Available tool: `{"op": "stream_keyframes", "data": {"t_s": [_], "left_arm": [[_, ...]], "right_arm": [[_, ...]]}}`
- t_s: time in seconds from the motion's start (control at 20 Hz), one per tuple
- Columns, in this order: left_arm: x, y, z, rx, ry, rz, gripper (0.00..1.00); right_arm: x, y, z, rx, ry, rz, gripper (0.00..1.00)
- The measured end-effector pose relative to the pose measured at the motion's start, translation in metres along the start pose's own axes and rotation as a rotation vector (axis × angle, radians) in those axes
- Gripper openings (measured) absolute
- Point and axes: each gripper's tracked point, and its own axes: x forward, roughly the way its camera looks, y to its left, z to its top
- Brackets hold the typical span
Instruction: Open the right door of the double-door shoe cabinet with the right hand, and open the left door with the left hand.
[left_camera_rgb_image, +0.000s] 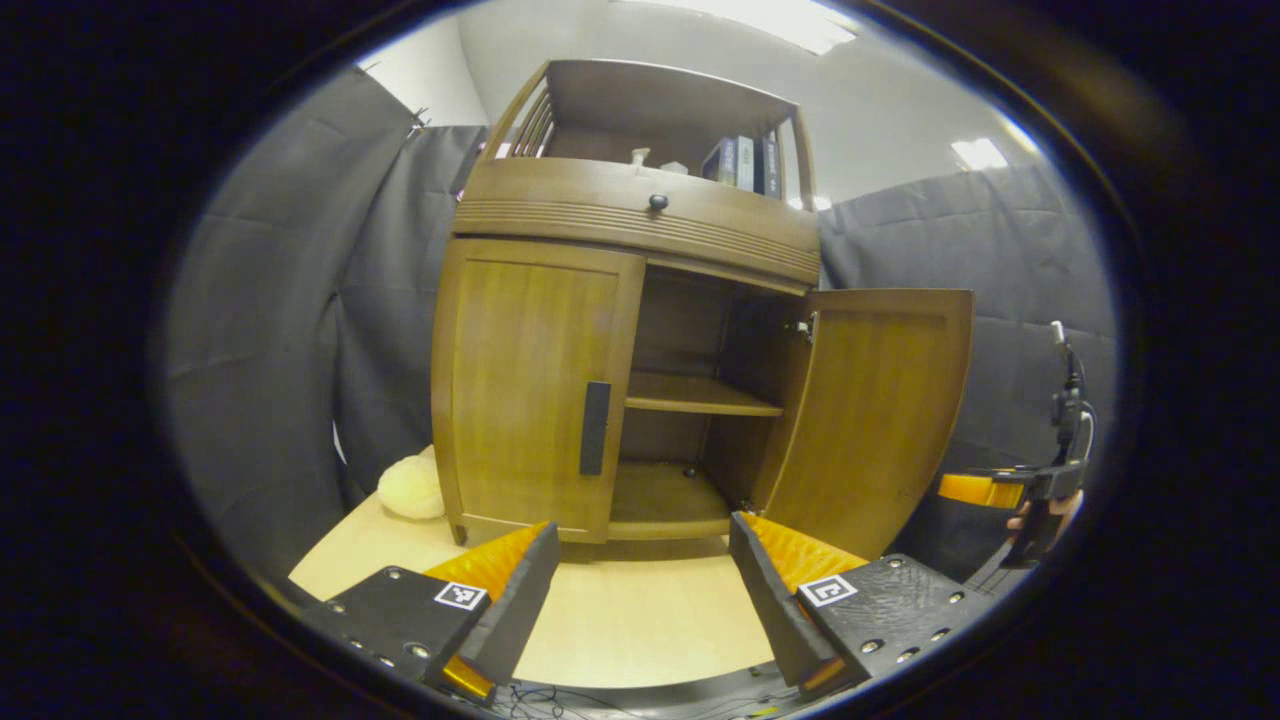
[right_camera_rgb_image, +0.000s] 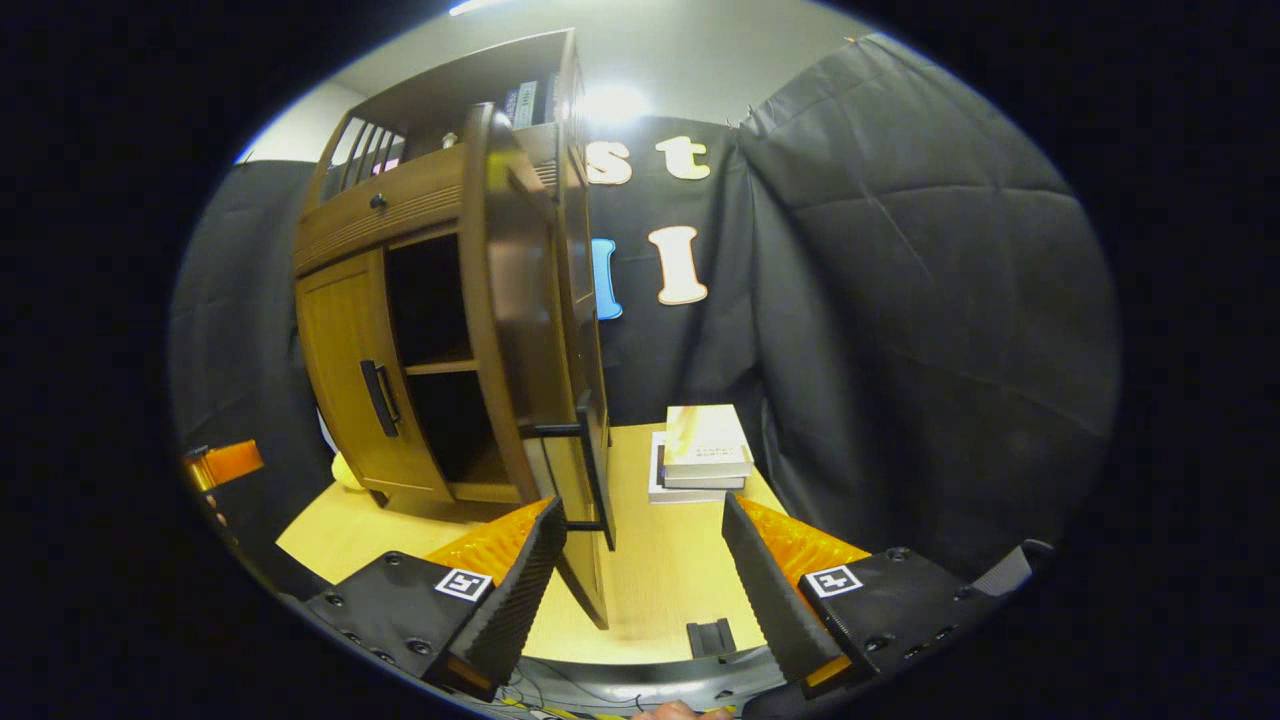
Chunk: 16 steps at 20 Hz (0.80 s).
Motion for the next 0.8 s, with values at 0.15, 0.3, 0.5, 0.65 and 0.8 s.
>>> {"op": "stream_keyframes", "data": {"t_s": [0.15,0.3,0.5,0.65,0.8], "left_arm": [[0.006,0.037,0.005,0.023,-0.015,0.001,0.99],[0.023,0.063,0.017,0.027,-0.027,0.011,0.99],[0.053,0.078,0.037,0.056,-0.065,0.005,0.99],[0.08,0.086,0.051,0.073,-0.081,0.012,0.99],[0.11,0.085,0.069,0.065,-0.092,0.029,0.99]], "right_arm": [[-0.022,0.031,-0.002,-0.031,-0.025,-0.03,0.92],[-0.021,0.078,0.006,-0.005,-0.055,0.004,0.93],[0.002,0.128,0.02,0.037,-0.082,0.064,0.93],[0.028,0.154,0.041,0.018,-0.121,0.109,0.98],[0.054,0.169,0.06,0.033,-0.165,0.148,0.93]]}}
